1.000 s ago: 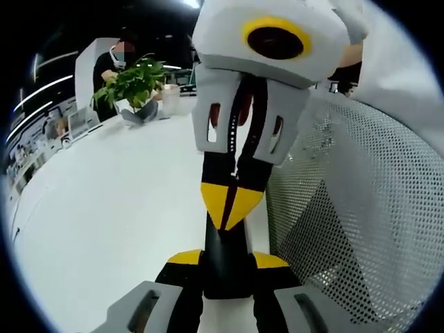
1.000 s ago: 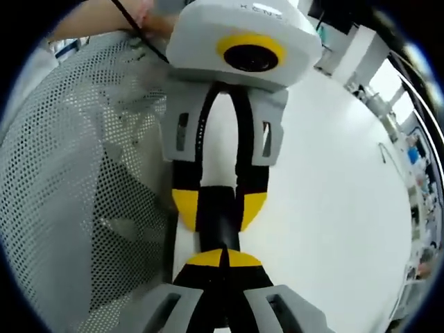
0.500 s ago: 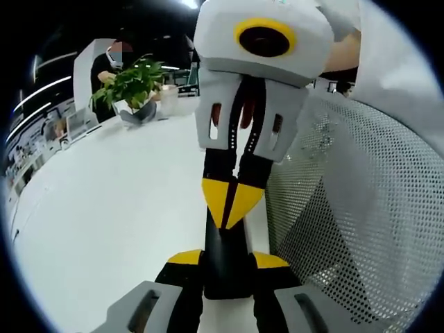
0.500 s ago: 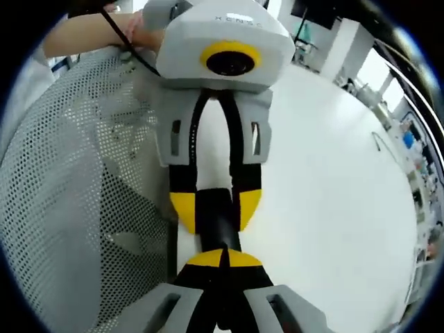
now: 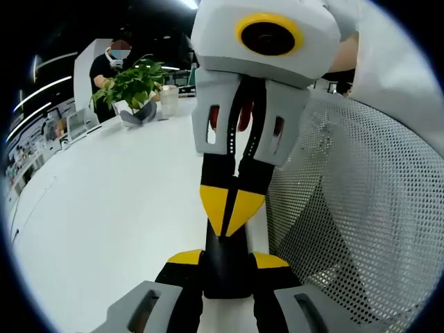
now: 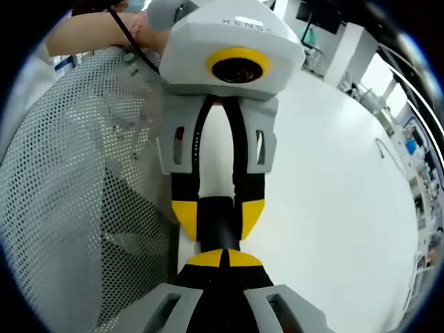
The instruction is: Press the specified remote control buttons in sequence, fully releasing each button before pressing the next.
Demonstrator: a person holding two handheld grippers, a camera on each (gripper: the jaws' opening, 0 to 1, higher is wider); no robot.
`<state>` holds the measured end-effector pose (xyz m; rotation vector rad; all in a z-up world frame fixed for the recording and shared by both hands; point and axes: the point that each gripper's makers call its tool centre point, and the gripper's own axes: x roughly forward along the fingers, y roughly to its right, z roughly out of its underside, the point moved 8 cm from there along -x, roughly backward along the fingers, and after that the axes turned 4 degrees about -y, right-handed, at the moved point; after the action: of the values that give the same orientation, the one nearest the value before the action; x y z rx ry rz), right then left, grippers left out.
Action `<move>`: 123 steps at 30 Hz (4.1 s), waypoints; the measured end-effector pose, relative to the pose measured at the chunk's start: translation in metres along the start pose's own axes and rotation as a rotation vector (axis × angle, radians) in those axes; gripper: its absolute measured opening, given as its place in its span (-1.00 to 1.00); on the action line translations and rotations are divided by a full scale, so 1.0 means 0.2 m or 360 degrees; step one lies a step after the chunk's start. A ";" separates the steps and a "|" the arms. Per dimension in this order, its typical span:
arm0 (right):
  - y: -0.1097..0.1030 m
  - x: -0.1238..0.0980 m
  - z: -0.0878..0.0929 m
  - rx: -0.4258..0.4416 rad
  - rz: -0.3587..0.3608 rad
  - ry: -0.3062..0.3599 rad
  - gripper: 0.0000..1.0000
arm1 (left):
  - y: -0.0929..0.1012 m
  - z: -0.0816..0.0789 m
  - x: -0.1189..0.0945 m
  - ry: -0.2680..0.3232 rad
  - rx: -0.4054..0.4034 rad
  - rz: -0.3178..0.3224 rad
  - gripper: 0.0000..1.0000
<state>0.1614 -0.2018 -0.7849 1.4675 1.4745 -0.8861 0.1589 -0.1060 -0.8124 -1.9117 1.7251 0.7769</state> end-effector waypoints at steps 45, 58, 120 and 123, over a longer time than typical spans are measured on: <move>-0.01 0.00 0.01 -0.0110 -0.0029 -0.0062 -1.00 | 0.01 -0.01 0.01 -0.0066 0.0025 -0.0038 -0.50; -0.01 0.00 0.00 -0.0084 -0.0040 -0.0034 -1.00 | 0.01 -0.01 0.00 -0.0065 -0.0006 -0.0061 -0.50; -0.04 -0.02 0.08 0.0189 -0.0051 0.0213 -0.73 | 0.02 -0.03 0.00 -0.0103 -0.0034 -0.0081 -0.50; -0.03 -0.02 0.10 0.0195 -0.0041 0.0202 -0.72 | 0.02 -0.02 0.00 -0.0103 -0.0036 -0.0082 -0.50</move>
<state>0.1566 -0.2225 -0.7888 1.6238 1.5581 -0.9273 0.1549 -0.1100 -0.8088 -1.9167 1.6287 0.8332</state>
